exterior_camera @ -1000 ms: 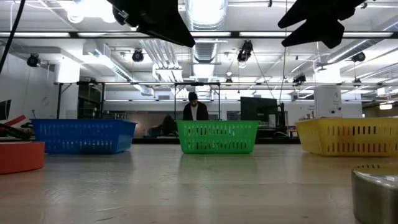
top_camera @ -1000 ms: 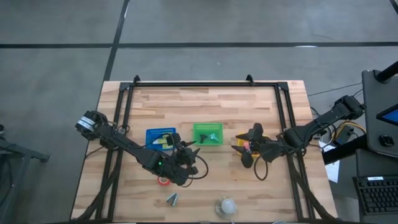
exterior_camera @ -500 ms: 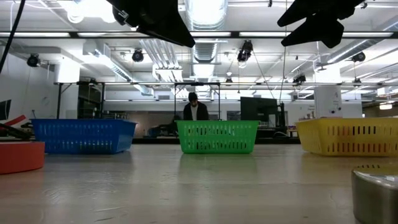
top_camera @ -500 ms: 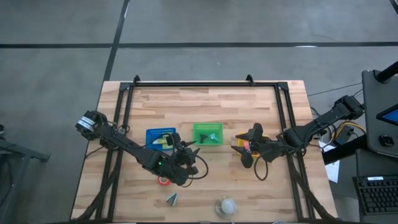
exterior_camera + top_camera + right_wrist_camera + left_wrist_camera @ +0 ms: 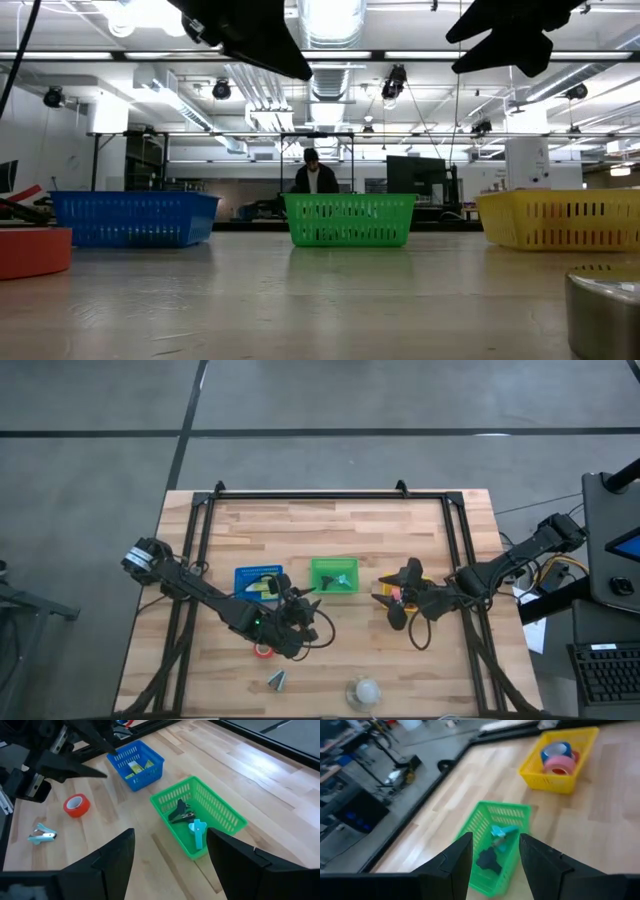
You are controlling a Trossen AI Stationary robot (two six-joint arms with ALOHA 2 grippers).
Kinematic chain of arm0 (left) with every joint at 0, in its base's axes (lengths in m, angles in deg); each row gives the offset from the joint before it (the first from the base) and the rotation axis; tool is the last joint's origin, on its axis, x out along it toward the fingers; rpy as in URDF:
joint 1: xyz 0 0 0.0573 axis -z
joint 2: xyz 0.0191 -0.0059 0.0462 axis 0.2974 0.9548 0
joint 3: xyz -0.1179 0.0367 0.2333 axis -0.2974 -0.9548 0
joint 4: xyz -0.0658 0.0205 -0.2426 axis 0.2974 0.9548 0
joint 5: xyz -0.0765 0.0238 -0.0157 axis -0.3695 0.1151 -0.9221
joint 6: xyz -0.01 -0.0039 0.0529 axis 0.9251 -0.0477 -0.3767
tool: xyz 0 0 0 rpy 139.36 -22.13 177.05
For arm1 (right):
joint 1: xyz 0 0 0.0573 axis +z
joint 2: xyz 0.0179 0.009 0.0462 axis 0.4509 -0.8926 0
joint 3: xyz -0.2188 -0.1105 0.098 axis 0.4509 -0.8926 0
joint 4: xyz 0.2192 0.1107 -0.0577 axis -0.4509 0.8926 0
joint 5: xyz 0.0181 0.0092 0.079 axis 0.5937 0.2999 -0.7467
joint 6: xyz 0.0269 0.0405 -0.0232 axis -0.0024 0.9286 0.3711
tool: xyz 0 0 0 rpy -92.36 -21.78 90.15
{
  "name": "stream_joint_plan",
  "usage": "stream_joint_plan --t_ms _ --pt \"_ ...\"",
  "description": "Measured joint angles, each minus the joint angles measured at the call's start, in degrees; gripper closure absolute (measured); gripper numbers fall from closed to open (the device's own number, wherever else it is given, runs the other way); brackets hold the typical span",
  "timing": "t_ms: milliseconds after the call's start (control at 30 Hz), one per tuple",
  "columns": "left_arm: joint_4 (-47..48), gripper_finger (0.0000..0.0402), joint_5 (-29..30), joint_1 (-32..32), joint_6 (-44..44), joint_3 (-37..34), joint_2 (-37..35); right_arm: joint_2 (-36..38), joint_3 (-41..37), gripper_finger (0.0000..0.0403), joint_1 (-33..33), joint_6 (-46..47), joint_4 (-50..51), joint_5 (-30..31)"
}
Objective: Pick and place Stapler, Stapler remover, tape
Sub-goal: Put the orange tape into the yellow bin
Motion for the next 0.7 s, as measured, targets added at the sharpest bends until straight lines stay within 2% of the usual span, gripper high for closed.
stream_joint_plan --t_ms 167,367,600,700 --pt "5.6 0.0237 -8.0 0.0 5.2 0.0 0.0 0.0 0.0 0.0157 1.1 0.0 -0.3 0.0" --pt "14.3 0.0237 -25.4 0.7 14.5 0.0 -0.1 0.0 0.0 0.0151 1.6 0.0 -0.4 0.0" --pt "26.8 0.0237 -35.1 2.9 24.3 0.0 -0.2 0.0 0.0 0.0161 1.7 -0.1 -0.7 0.9" --pt "28.5 0.0237 -39.8 4.7 25.8 -0.5 -0.2 0.0 0.0 0.0164 1.7 0.0 -1.0 0.9"
